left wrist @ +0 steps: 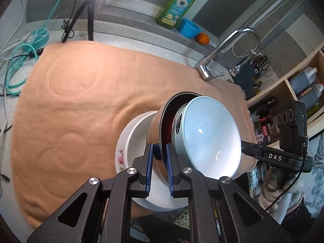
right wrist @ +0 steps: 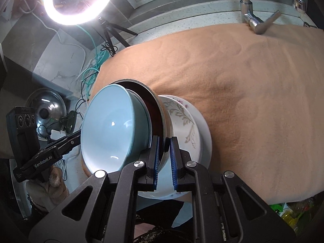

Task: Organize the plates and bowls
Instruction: 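Lift the nested bowl and pans and carry them onto the plate stack, then lower the nested stack onto the plates and open both grippers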

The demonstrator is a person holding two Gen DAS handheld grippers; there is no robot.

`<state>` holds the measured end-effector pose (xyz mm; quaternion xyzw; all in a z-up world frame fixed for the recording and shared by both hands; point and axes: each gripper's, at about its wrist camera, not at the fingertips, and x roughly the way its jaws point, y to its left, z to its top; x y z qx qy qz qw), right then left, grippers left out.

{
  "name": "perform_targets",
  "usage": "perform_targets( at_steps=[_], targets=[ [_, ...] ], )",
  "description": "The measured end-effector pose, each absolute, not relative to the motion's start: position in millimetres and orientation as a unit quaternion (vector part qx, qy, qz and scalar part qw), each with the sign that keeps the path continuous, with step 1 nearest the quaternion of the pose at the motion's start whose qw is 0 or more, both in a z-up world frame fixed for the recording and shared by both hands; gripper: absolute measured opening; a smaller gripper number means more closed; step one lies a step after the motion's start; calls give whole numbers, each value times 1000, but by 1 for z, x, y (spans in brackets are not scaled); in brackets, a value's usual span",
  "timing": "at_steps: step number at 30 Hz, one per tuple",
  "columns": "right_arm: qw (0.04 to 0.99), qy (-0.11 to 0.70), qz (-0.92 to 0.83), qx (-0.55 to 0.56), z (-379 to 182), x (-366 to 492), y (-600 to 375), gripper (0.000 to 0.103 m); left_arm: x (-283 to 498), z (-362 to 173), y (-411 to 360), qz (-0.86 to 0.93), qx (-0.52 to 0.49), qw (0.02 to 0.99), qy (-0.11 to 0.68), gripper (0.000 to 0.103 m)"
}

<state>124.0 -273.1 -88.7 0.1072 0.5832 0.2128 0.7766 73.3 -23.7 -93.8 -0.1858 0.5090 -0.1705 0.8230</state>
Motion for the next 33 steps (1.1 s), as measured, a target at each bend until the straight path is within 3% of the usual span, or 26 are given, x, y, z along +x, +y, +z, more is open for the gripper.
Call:
perform_targets(
  at_steps=[33],
  targets=[
    [768,595,211,106,-105,118,-276,12,70,-111,-30,-162,-179,809,535,11]
  ],
)
